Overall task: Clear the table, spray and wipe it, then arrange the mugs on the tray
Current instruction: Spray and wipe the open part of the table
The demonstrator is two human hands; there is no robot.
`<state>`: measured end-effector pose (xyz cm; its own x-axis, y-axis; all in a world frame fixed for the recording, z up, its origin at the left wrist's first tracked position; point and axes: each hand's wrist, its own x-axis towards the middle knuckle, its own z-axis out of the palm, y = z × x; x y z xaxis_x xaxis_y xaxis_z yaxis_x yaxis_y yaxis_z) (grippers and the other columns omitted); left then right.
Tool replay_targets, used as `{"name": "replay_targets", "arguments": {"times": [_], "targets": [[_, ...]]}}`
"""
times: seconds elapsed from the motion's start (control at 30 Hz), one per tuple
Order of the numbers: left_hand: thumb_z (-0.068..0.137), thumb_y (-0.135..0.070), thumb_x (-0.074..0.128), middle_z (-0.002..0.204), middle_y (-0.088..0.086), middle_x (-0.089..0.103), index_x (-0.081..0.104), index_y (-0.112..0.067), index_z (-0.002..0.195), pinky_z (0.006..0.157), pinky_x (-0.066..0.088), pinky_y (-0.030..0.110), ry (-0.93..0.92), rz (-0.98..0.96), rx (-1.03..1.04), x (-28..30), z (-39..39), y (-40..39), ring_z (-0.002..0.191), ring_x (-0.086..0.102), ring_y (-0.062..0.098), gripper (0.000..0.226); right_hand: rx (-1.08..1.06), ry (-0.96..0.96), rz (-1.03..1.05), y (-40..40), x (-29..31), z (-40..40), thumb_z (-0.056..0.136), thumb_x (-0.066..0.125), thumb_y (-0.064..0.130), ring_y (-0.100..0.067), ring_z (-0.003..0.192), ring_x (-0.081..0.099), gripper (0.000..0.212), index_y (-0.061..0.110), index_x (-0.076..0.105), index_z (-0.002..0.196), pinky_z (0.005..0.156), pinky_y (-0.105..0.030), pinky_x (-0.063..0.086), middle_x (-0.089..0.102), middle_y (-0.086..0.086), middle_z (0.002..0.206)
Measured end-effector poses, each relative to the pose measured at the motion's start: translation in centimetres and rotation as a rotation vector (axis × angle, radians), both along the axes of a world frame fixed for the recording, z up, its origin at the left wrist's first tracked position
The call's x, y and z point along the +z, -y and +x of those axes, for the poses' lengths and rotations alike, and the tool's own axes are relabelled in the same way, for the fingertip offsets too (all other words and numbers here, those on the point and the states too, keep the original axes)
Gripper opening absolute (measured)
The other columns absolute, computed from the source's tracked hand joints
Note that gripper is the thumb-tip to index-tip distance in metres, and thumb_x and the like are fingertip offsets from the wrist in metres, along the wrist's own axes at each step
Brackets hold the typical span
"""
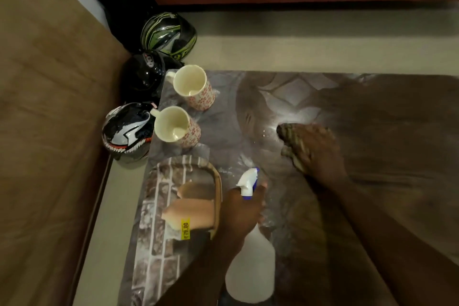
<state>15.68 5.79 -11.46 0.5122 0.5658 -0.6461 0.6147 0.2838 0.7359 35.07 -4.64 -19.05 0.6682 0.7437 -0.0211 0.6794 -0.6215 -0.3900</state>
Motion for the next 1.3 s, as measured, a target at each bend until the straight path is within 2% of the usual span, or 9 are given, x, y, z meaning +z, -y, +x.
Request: {"name": "replay_targets", "arguments": {"times": [0.13, 0.23, 0.37, 0.57, 0.87, 0.97, 1.03, 1.2, 1.3], "targets": [[0.088, -0.024, 0.066, 0.081, 0.000, 0.068, 0.069, -0.021, 0.103, 0.078, 0.052, 0.029, -0.092, 0.175, 0.077, -0.4, -2.1, 2.0, 0.069, 0.062, 0.010, 0.015, 0.007, 0.031, 0.023, -3.8, 0.3, -3.7, 0.091, 0.050, 0.031, -0.032, 0.131, 0.041, 0.043, 0.016, 0.051, 0.132, 0.111, -0.041, 0.023, 0.053, -0.010, 0.137], [0.090, -0.020, 0.067, 0.102, -0.015, 0.067, 0.064, -0.022, 0.122, 0.078, 0.046, 0.006, -0.034, 0.182, 0.039, 0.4, -3.6, 3.6, 0.086, 0.064, -0.007, 0.033, 0.474, 0.001, -0.062, -0.1, -0.3, -9.0, 0.096, 0.038, 0.041, -0.024, 0.138, 0.034, 0.045, 0.022, 0.047, 0.136, 0.116, -0.046, 0.023, 0.047, -0.001, 0.144], [0.089, -0.032, 0.067, 0.104, -0.017, 0.064, 0.063, -0.016, 0.126, 0.080, 0.043, 0.011, -0.034, 0.159, 0.008, 0.9, -6.5, 5.2, 0.090, 0.063, -0.014, 0.041, 0.807, -0.049, -0.067, 4.6, 0.1, -8.9, 0.091, 0.055, 0.035, -0.024, 0.135, 0.040, 0.045, 0.024, 0.049, 0.135, 0.112, -0.048, 0.027, 0.051, 0.000, 0.141], [0.091, -0.029, 0.065, 0.109, -0.014, 0.063, 0.062, -0.016, 0.127, 0.076, 0.038, 0.002, -0.098, 0.159, 0.006, -0.1, -7.2, 4.2, 0.108, 0.062, 0.008, 0.039, 0.191, -0.020, -0.004, -2.1, -0.2, -9.2, 0.093, 0.053, 0.028, -0.028, 0.136, 0.036, 0.045, 0.015, 0.049, 0.136, 0.115, -0.047, 0.021, 0.050, -0.006, 0.140], [0.089, -0.022, 0.067, 0.121, -0.022, 0.062, 0.060, -0.025, 0.132, 0.086, 0.041, 0.002, 0.016, 0.060, -0.016, 0.3, -11.9, 4.9, 0.098, 0.058, -0.018, 0.044, 0.766, -0.006, -0.079, 11.6, -1.0, -16.8, 0.087, 0.055, 0.040, -0.024, 0.139, 0.029, 0.062, 0.026, 0.033, 0.144, 0.112, -0.045, 0.024, 0.041, 0.000, 0.147], [0.088, -0.029, 0.068, 0.113, 0.003, 0.073, 0.059, -0.029, 0.133, 0.083, 0.055, 0.036, 0.009, -0.010, -0.008, 0.6, -13.2, 5.8, 0.095, 0.070, 0.019, 0.047, 0.357, -0.009, -0.058, 8.5, -0.4, -15.5, 0.085, 0.060, 0.027, -0.037, 0.130, 0.044, 0.051, 0.014, 0.051, 0.133, 0.109, -0.056, 0.032, 0.054, -0.012, 0.136], [0.087, -0.016, 0.064, 0.118, 0.010, 0.071, 0.061, -0.030, 0.130, 0.086, 0.054, 0.034, 0.044, 0.040, -0.017, 0.7, -14.0, 6.3, 0.103, 0.066, 0.028, 0.045, 0.102, -0.018, -0.028, 5.3, -0.2, -16.7, 0.089, 0.052, 0.029, -0.035, 0.133, 0.040, 0.047, 0.012, 0.052, 0.132, 0.109, -0.056, 0.030, 0.053, -0.011, 0.137], [0.086, -0.014, 0.066, 0.110, -0.031, 0.065, 0.063, -0.026, 0.129, 0.089, 0.046, 0.010, 0.017, 0.018, -0.040, 1.3, -17.3, 8.1, 0.098, 0.061, -0.014, 0.044, 0.327, 0.107, 0.005, 9.2, -1.6, -27.0, 0.097, 0.036, 0.033, -0.032, 0.127, 0.049, 0.039, 0.015, 0.044, 0.130, 0.104, -0.051, 0.041, 0.060, -0.010, 0.130], [0.088, -0.019, 0.068, 0.093, -0.050, 0.060, 0.060, -0.029, 0.132, 0.078, 0.042, -0.001, 0.010, -0.037, -0.047, 1.4, -19.4, 9.2, 0.093, 0.058, -0.024, 0.046, 0.628, 0.096, -0.099, 14.2, -1.6, -28.5, 0.084, 0.063, 0.041, -0.027, 0.137, 0.036, 0.060, 0.023, 0.040, 0.136, 0.111, -0.049, 0.026, 0.052, -0.003, 0.140]]}}
